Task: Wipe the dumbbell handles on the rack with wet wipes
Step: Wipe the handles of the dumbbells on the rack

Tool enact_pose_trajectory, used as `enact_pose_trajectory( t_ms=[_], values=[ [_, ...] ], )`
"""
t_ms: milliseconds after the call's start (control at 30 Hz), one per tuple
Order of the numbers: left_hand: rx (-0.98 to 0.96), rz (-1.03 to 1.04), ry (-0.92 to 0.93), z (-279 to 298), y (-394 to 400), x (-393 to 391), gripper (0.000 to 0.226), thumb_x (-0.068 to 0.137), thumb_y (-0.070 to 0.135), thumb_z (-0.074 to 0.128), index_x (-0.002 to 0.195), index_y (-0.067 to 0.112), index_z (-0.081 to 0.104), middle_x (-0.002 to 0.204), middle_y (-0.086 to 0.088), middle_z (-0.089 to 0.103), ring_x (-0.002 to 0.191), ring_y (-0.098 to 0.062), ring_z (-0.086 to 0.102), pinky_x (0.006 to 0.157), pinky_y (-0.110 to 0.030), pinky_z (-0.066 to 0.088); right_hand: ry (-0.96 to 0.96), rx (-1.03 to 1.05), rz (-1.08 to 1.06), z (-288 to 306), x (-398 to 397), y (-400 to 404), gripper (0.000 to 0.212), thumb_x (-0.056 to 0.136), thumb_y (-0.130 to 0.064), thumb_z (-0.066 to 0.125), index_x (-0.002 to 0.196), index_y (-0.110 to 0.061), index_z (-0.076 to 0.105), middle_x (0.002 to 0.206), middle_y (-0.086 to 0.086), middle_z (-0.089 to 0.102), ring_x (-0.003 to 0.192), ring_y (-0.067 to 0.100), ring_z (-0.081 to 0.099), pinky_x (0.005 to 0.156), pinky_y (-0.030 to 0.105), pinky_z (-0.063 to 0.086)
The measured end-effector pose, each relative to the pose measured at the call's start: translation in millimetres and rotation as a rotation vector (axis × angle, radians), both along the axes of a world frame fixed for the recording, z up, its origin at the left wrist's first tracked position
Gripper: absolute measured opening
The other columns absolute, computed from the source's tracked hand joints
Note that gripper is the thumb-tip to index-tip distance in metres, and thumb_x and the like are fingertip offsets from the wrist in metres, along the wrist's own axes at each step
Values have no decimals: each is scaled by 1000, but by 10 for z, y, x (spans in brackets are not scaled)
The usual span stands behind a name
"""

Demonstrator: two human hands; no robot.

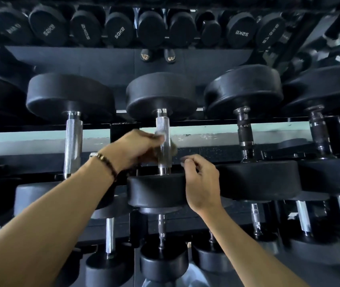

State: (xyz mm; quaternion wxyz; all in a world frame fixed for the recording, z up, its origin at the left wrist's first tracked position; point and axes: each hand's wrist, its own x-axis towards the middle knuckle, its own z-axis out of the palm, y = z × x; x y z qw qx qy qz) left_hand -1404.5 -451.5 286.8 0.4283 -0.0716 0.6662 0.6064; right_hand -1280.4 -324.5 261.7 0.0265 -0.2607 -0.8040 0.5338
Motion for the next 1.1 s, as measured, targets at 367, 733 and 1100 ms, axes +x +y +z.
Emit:
enact_pose_trajectory(
  t_ms=[367,733,1100],
  values=[
    [-21,29,-51,34,62,-92,25,89,-13,44,77,2,61,68,-8,70,56,-16,69,53,-26,57,-25,-3,-3,21,-4,-2,34,90,-36,42,91,-19,71,89,-10,70,90,8,63,85,37,52],
    [-199,14,93,-13,20,-79,29,96,-5,52,70,8,57,52,-2,62,51,-17,61,74,-39,54,-26,15,14,24,4,3,26,98,-22,47,89,-15,70,87,-7,69,86,8,63,82,35,51],
    [-458,-224,211,-135,-225,162,14,69,24,88,67,22,74,53,11,62,48,-1,51,47,-16,37,8,13,-4,10,-3,2,34,87,-36,41,89,-19,71,81,-12,67,82,5,62,75,26,48]
  ],
)
